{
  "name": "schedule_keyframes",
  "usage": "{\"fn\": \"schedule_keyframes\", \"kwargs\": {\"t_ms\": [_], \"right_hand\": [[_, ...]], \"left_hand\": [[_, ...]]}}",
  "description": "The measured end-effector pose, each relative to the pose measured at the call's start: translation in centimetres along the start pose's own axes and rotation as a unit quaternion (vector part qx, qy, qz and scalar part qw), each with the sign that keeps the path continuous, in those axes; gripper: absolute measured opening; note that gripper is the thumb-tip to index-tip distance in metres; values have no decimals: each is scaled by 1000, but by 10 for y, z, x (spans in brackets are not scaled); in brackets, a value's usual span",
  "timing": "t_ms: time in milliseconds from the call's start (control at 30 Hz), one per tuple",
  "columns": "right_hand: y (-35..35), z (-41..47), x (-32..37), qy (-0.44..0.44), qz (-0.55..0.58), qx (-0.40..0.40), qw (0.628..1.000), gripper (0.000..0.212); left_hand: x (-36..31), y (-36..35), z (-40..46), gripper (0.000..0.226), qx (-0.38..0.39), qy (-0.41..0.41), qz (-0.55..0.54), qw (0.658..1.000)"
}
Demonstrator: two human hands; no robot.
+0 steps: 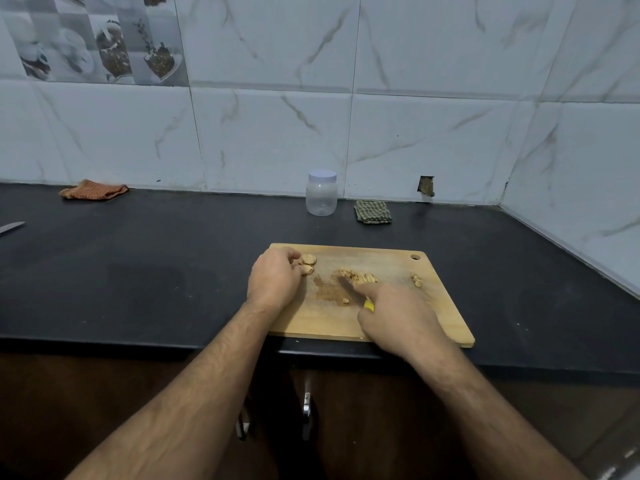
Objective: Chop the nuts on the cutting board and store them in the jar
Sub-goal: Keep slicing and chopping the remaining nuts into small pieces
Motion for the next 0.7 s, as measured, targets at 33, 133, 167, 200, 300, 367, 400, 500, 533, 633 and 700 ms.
{"fn": "schedule_keyframes", "kwargs": {"t_ms": [33, 133, 167, 200, 300, 367, 400, 500, 533, 633, 700], "right_hand": [[0, -3, -2, 9, 10, 8, 1000, 50], [1, -13, -8, 17, 13, 28, 999, 48], [1, -14, -11, 13, 8, 26, 1000, 48], [2, -14, -12, 6, 1, 19, 1000, 49], [4, -8, -14, -17, -16, -9, 1000, 51], [3, -5, -12, -16, -11, -12, 1000, 52], [1, -5, -11, -11, -6, -6, 1000, 52], [-3, -7, -8, -2, 13, 10, 1000, 50], [-4, -8, -8, -3, 15, 6, 1000, 50], [-1, -5, -7, -8, 21, -29, 999, 50], [-1, -1, -3, -5, 24, -36, 999, 50]], "left_hand": [[0, -2, 1, 24, 5, -2, 8, 1000], [0, -5, 3, 21, 11, -13, 32, 999], [0, -6, 3, 20, 9, -15, 40, 999], [0, -7, 3, 18, 7, -16, 47, 999], [1, -8, 2, 16, 8, -12, 46, 999], [1, -7, 2, 11, 5, -10, 33, 999], [1, -6, 1, 9, 3, -10, 27, 1000], [0, -4, 0, 5, -2, -8, 8, 1000], [0, -4, 0, 5, -4, -5, 4, 1000], [-1, -2, -1, 6, -4, 6, -13, 1000], [-1, 0, -2, 9, 9, 21, -34, 999]]}}
Point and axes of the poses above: each hand's wrist, its own z-axis towards the middle knuckle, its own y-axis out of the back of the hand, x = y × z, the point moved 2 cm from there along z, towards the middle knuckle, and after that the axes turned 2 degrees about -x, right-handed, at the moved point
